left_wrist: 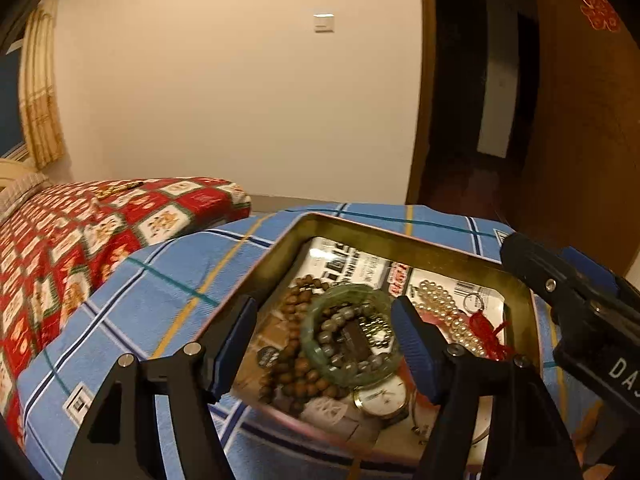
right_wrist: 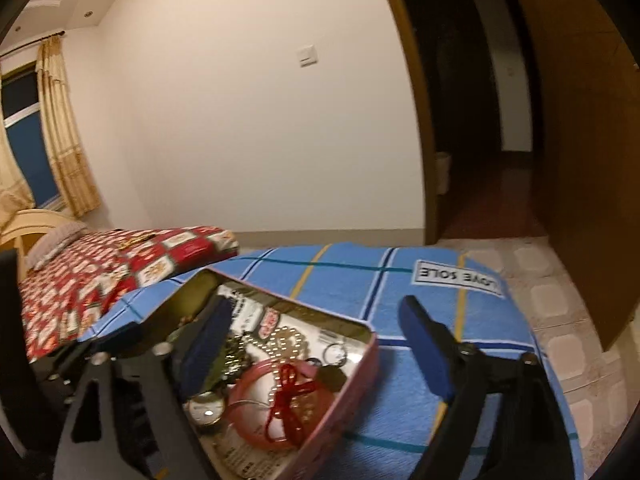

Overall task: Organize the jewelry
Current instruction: 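Release the jade chain and coin into the tin and withdraw both tools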

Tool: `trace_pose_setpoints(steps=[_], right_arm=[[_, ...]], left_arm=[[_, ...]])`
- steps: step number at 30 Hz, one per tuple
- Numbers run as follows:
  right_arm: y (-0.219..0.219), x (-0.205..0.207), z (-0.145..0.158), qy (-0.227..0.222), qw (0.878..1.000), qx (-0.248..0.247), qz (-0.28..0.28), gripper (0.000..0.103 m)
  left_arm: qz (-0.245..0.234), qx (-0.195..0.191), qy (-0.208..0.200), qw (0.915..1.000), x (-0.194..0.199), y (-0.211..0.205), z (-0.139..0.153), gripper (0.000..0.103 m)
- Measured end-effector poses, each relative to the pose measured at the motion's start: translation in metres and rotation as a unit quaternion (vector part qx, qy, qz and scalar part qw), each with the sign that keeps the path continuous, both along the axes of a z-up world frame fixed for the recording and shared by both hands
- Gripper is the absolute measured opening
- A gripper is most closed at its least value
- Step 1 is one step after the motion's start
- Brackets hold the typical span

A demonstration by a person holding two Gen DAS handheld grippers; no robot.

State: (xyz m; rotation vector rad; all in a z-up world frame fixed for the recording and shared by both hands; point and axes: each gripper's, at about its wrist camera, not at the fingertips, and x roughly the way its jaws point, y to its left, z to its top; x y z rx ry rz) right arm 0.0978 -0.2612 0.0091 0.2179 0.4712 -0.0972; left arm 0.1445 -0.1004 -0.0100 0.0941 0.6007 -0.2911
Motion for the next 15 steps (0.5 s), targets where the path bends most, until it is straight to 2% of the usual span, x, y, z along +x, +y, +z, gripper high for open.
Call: trace_pose_setpoints(steps=[4, 12, 15], right_arm=[[0.008, -0.004, -0.002, -0.001, 1.0, -0.014, -0.01, 0.093], [0.021, -0.013, -0.009, 0.011, 0.999, -0.032, -0.025, 0.098], [0.021, -0.021, -0.009, 0.01, 0.999, -0.026, -0.033, 0.098]], left_arm=[[0.022, 0.001, -0.018, 0.9996, -0.007, 0.009, 0.003, 0.07], [0.041, 0.015, 0.001, 0.9991, -0.007, 0.015, -0.011, 0.07], [0.055, 0.008, -0.011, 0.9984, -0.018, 0.024, -0.009, 0.07]])
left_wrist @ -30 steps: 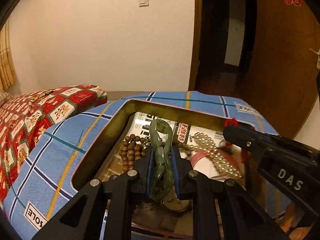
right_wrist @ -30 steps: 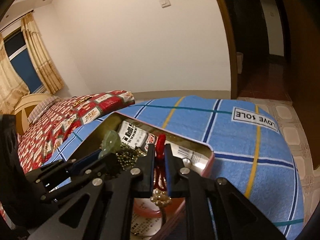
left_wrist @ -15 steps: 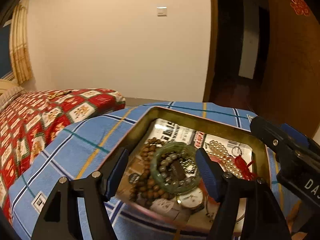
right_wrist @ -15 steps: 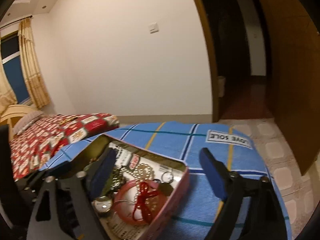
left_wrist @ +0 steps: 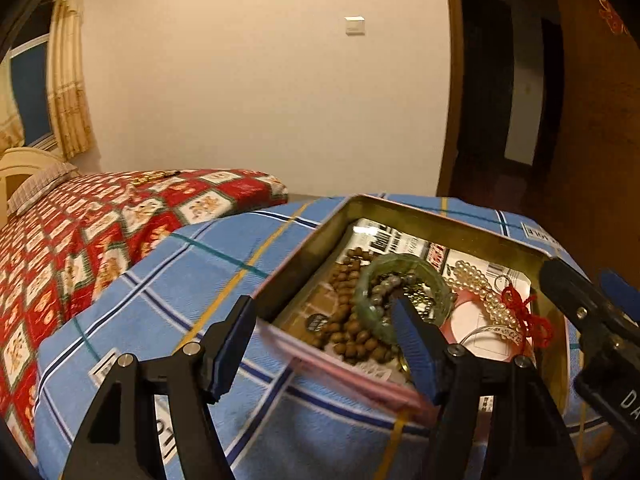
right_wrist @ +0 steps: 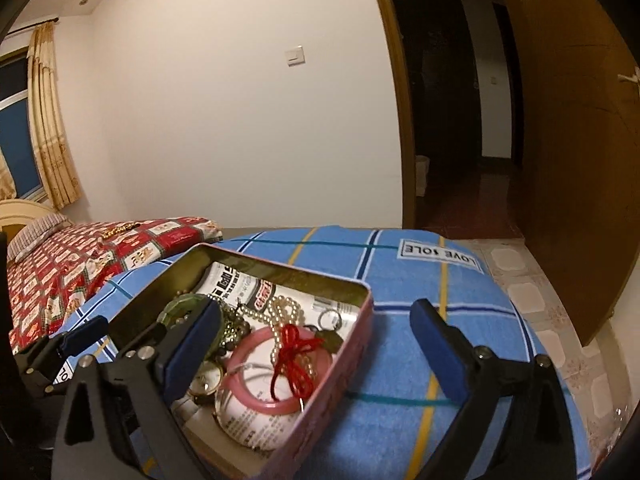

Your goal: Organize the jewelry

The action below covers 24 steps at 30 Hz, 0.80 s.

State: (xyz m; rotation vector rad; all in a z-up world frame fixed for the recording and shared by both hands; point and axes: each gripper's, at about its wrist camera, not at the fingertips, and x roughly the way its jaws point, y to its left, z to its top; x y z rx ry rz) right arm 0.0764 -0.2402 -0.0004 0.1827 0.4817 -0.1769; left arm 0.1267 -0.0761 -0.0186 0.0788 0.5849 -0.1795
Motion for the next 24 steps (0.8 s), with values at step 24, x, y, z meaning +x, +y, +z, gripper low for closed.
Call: trace_pose_setpoints(steps=[24], right_arm=[[0.044, -0.093, 0.018, -0.142, 0.987, -0.065, -0.032, 0.103]], left_arm=[[0.043, -0.035, -0.143, 0.9881, -0.1, 0.05, 0.02, 0.081]])
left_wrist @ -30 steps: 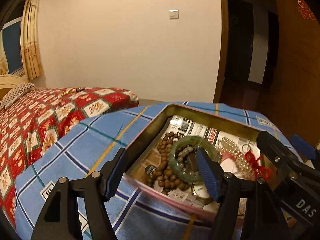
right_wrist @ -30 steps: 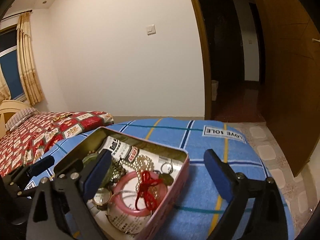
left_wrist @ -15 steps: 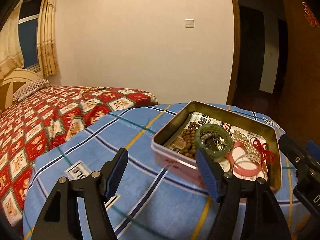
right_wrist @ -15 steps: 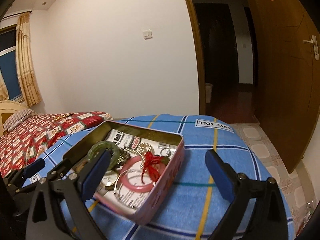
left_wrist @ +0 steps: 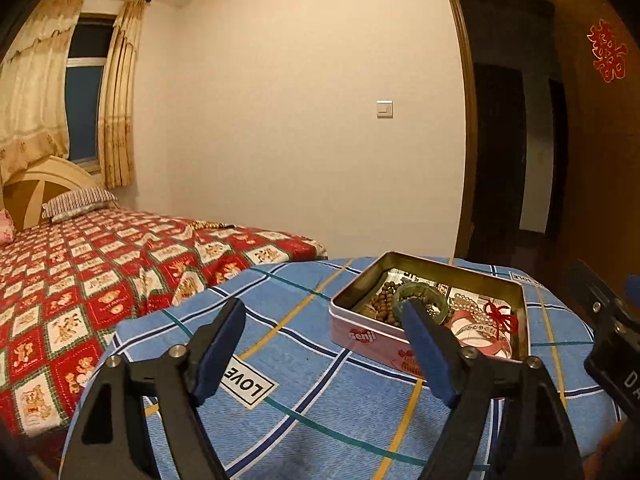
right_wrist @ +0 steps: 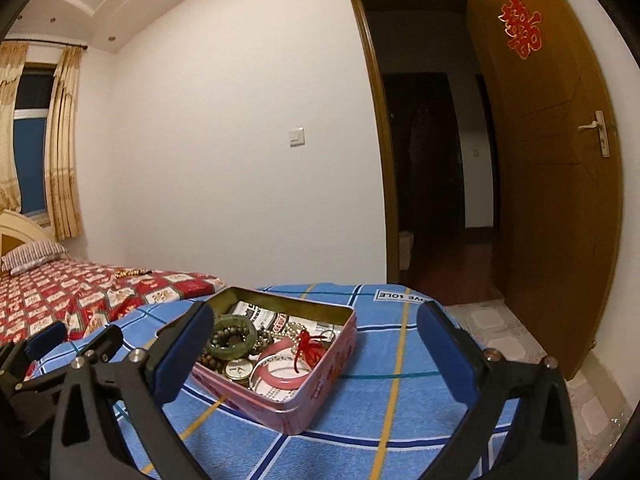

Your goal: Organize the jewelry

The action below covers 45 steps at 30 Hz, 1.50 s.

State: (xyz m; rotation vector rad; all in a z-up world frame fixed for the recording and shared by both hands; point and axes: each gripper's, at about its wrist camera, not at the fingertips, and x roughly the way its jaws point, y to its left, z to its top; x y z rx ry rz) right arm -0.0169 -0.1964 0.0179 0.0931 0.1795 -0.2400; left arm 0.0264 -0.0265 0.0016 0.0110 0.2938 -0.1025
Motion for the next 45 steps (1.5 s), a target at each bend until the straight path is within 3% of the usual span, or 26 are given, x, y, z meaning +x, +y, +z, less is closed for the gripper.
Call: trace_pose_setpoints(steps=[45], right_arm=[[0.0008, -0.0028, -0.001, -0.004, 1.0, -0.004, -0.01, 0.103]], left_arm=[[-0.005, 0.006, -0.002, 1.0, -0.0021, -0.0022, 0.0001, 0.082]])
